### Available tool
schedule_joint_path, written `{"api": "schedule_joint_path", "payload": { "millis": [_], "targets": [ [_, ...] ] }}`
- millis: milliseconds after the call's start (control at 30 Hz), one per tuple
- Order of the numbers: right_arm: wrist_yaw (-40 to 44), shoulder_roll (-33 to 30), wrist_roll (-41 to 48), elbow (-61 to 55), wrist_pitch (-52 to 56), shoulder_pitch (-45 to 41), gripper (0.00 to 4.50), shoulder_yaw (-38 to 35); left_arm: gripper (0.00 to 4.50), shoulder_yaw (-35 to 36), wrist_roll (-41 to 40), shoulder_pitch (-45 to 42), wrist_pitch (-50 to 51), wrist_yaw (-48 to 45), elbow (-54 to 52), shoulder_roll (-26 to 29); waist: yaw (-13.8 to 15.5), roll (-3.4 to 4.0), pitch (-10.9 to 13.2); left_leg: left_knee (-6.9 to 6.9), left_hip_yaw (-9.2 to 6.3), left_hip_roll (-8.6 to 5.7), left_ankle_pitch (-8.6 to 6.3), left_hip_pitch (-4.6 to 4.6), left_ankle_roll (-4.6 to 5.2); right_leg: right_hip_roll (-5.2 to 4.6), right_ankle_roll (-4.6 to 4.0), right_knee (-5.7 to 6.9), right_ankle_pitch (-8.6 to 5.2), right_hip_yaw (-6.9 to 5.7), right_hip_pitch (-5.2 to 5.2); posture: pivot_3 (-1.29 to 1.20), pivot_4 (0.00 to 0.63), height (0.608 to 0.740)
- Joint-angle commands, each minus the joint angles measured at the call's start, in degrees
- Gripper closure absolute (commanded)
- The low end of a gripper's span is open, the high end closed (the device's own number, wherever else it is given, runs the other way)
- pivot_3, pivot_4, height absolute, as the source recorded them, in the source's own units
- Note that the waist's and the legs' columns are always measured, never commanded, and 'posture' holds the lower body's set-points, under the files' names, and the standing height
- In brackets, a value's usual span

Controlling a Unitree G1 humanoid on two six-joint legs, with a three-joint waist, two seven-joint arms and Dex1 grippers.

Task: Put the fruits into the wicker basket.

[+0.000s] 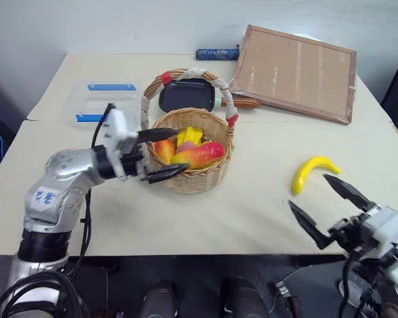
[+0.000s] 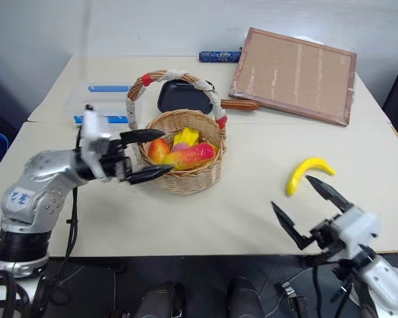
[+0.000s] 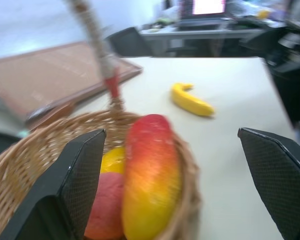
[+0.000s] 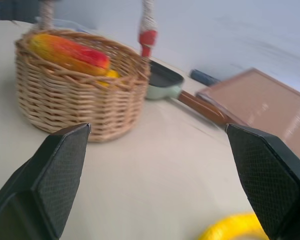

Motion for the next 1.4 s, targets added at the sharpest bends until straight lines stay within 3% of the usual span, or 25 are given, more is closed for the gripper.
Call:
{"api": "schedule_joint_path", "payload": {
  "millis": [33, 200, 367, 467, 600, 800, 933, 1067, 1233, 1333, 1400],
  "targets": [
    [0.53, 3.71, 1.04, 3.73, -3.91, 7.73, 0.00, -6.33, 0.05, 4.81, -0.47, 3.58, -6.61, -10.58, 2.10, 4.98, 0.09, 0.01, 0.00, -0.01, -0.01, 0.00, 0.00, 0.00, 0.00, 0.00, 0.00, -0.02, 0.00, -0.01, 0.00, 0.00, 0.150, 0.740],
    [-0.34, 5.63, -1.10, 7.75, -4.40, 11.88, 0.00, -6.90, 0.05, 7.85, -1.21, 9.35, -10.10, -15.84, 6.70, 6.53, -0.39, 0.03, -0.01, -0.04, -0.05, 0.00, -0.12, 0.06, 0.19, -0.07, -0.07, -0.21, -0.04, 0.08, 0.09, 0.00, 0.150, 0.740],
    [-10.22, 0.58, -1.21, 1.57, 12.16, 6.43, 0.00, -5.65, 0.05, 7.58, -2.77, 11.15, -7.11, -13.01, 2.46, 4.72, -0.57, 0.06, -0.01, -0.05, -0.30, 0.05, -0.13, 0.12, 0.13, -0.07, -0.11, -0.10, -0.05, 0.18, 0.04, 0.00, 0.150, 0.740],
    [-17.90, -7.60, 4.74, -1.80, 31.99, -4.97, 0.00, -4.16, 0.05, 6.89, -3.23, 12.16, -5.80, -10.48, -0.59, 2.92, -1.16, 0.06, -0.01, -0.02, -0.28, 0.04, -0.13, 0.12, 0.15, -0.13, -0.11, -0.04, -0.05, 0.25, 0.03, 0.00, 0.150, 0.740],
    [-30.35, -11.27, 11.17, 3.36, 55.54, -24.93, 0.00, -1.00, 0.05, 5.86, -3.45, 13.52, -4.21, -7.09, -4.19, 0.74, -1.36, 0.07, -0.01, -0.02, -0.49, 0.04, -0.10, 0.12, 0.12, -0.08, -0.11, 0.13, -0.04, 0.13, 0.03, 0.00, 0.150, 0.740],
    [-40.82, -9.00, 6.59, 11.06, 69.34, -41.15, 0.00, 3.62, 0.05, 6.55, -4.19, 15.67, -2.74, -4.83, -8.19, 0.35, -0.20, 0.08, -0.02, -0.04, -0.50, -0.02, -0.03, -0.26, 0.01, -0.06, -0.11, 0.42, -0.05, 0.11, -0.43, 0.00, 0.150, 0.740],
    [-42.77, -5.00, 5.70, 16.88, 72.89, -48.11, 0.00, 4.82, 0.05, 8.54, -4.50, 17.76, -2.19, -3.41, -10.25, 0.91, -0.34, 0.08, -0.02, 0.08, -0.27, -0.07, 0.00, -0.40, 0.15, -0.12, 0.02, 0.46, 0.03, 0.22, -0.59, 0.00, 0.150, 0.740],
    [-40.14, -3.66, 5.59, 18.19, 74.47, -50.49, 0.85, 7.32, 0.00, 9.72, -4.51, 19.86, -2.13, -2.69, -11.57, 1.05, -0.23, 0.08, -0.02, 0.09, -0.07, -0.05, 0.02, -0.38, 0.15, -0.12, 0.03, 0.36, 0.03, 0.23, -0.62, 0.00, 0.150, 0.740],
    [-37.99, -4.14, 3.54, 20.39, 74.27, -51.38, 2.50, 9.63, 0.00, 10.19, -4.52, 21.08, -2.10, -1.80, -12.41, 0.95, -0.38, 0.08, -0.02, 0.09, 0.13, -0.04, 0.03, -0.40, 0.15, -0.11, 0.02, 0.41, 0.04, 0.25, -0.67, 0.00, 0.150, 0.740],
    [-33.44, -6.30, 1.98, 19.95, 68.80, -50.66, 3.50, 10.04, 0.00, 10.53, -4.69, 21.54, -1.98, -1.31, -12.55, 1.04, -0.49, 0.08, -0.02, 0.07, 0.22, -0.02, 0.03, -0.38, 0.14, -0.09, 0.02, 0.41, 0.04, 0.26, -0.69, 0.00, 0.150, 0.740],
    [-25.01, -8.99, 1.92, 17.62, 60.67, -48.44, 4.23, 10.32, 0.00, 11.24, -4.99, 22.33, -1.75, -0.96, -12.49, 1.08, -0.44, 0.08, -0.02, 0.04, 0.28, -0.02, 0.03, -0.39, 0.14, -0.10, 0.02, 0.40, 0.03, 0.30, -0.75, 0.00, 0.150, 0.740]
  ]
}}
